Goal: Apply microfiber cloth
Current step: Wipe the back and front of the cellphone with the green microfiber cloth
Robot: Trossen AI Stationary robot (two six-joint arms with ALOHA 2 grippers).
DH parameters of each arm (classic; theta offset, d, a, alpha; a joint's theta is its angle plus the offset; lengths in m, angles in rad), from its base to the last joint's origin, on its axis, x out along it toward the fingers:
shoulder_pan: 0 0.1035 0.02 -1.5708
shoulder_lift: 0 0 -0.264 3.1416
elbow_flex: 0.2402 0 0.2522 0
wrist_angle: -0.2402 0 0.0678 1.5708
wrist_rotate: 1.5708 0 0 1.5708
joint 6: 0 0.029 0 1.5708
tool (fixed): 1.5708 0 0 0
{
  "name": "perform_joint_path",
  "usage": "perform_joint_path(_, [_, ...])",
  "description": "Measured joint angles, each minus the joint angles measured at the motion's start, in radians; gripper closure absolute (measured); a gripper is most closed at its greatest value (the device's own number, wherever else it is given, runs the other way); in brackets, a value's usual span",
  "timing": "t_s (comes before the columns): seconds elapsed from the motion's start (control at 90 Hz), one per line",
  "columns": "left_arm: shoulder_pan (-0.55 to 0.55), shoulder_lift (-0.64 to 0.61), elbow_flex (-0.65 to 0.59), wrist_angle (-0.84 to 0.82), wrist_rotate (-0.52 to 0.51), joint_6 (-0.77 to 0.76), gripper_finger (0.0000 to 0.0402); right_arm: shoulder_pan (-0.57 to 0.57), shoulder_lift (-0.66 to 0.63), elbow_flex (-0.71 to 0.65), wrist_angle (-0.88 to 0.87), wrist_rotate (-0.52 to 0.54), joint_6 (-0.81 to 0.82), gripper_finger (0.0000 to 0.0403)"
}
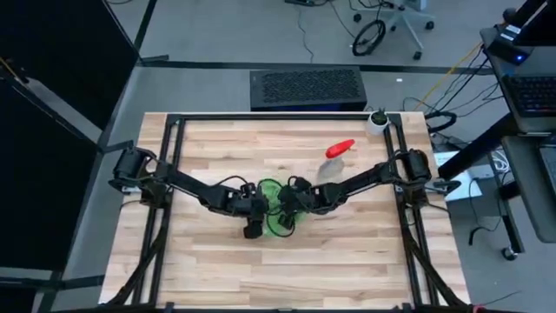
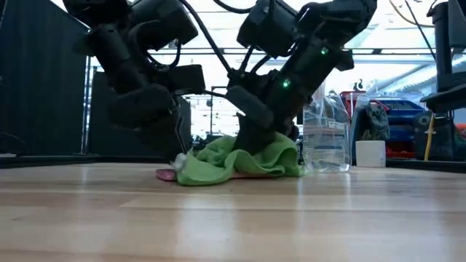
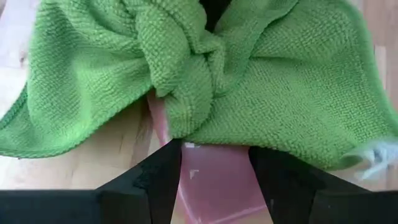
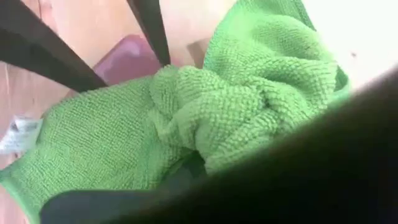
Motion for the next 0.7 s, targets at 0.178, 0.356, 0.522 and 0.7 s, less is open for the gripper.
perform_joint_path(0.178, [-0.001,0.000,0.001,0.006,-0.001,-0.002,0.0217,-0.012,-0.007,0.004,-0.146,0.035,0.038,0.0381])
perform_joint_path(0.356, [-0.004,0.000,0.001,0.003,-0.002,-0.003,0.0217,-0.011,-0.022,-0.006,-0.100,0.045,0.023,0.0381])
perform_joint_path(0.522, [-0.004,0.000,0.000,-0.001,-0.006,-0.003,0.0217,0.016,-0.021,-0.011,0.100,-0.027,-0.006,0.0381])
perform_joint_path(0.7, [-0.004,0.000,0.000,-0.001,-0.007,-0.003,0.0217,0.038,-0.002,0.000,0.042,-0.077,0.007,0.0381])
